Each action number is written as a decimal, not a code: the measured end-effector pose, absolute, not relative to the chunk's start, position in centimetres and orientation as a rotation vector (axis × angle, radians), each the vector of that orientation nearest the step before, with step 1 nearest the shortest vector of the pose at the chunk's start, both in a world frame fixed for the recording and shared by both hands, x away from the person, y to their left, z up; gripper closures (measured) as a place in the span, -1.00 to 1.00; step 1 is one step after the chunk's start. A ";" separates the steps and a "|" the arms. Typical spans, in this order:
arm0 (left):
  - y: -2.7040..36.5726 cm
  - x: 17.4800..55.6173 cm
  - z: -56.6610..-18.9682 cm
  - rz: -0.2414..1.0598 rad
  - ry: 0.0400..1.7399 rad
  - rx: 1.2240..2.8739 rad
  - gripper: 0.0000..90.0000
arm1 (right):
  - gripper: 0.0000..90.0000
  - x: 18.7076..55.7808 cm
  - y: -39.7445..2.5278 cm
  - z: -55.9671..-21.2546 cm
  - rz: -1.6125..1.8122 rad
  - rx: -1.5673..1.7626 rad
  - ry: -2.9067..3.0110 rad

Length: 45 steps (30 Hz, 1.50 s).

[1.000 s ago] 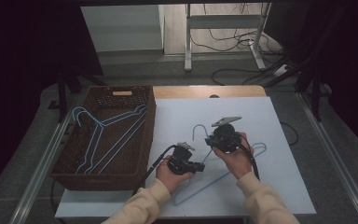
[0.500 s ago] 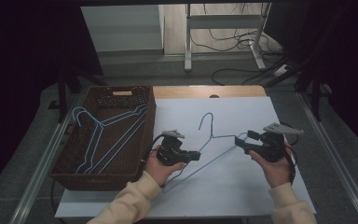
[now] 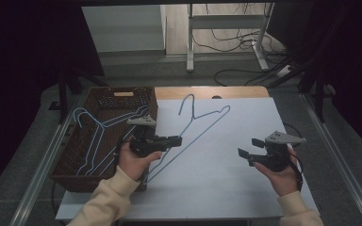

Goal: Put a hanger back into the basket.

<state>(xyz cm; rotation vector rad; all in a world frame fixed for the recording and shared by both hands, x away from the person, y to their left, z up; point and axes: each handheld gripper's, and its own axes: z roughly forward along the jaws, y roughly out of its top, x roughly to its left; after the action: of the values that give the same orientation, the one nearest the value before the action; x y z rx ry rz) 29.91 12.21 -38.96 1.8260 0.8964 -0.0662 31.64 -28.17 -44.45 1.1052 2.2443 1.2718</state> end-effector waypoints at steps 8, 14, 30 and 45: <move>19.7 29.0 -37.3 0.030 0.937 1.728 0.91 | -0.37 31.9 -27.8 -45.1 1.228 1.100 2.288; 23.7 28.9 -37.6 0.076 0.986 1.674 0.91 | -0.37 32.2 -27.5 -45.4 1.200 1.099 2.306; 31.4 29.5 -39.6 0.156 1.092 1.649 0.92 | -0.36 32.5 -27.4 -45.6 1.185 1.108 2.307; 32.2 31.1 -43.0 0.104 1.179 1.723 0.92 | -0.36 32.5 -27.5 -45.7 1.174 1.118 2.314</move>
<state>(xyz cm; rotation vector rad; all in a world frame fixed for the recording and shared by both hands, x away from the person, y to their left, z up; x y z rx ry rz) 31.06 32.15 -42.95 1.7230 1.1795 0.1039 32.49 -27.49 -45.71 1.1182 2.3140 1.1744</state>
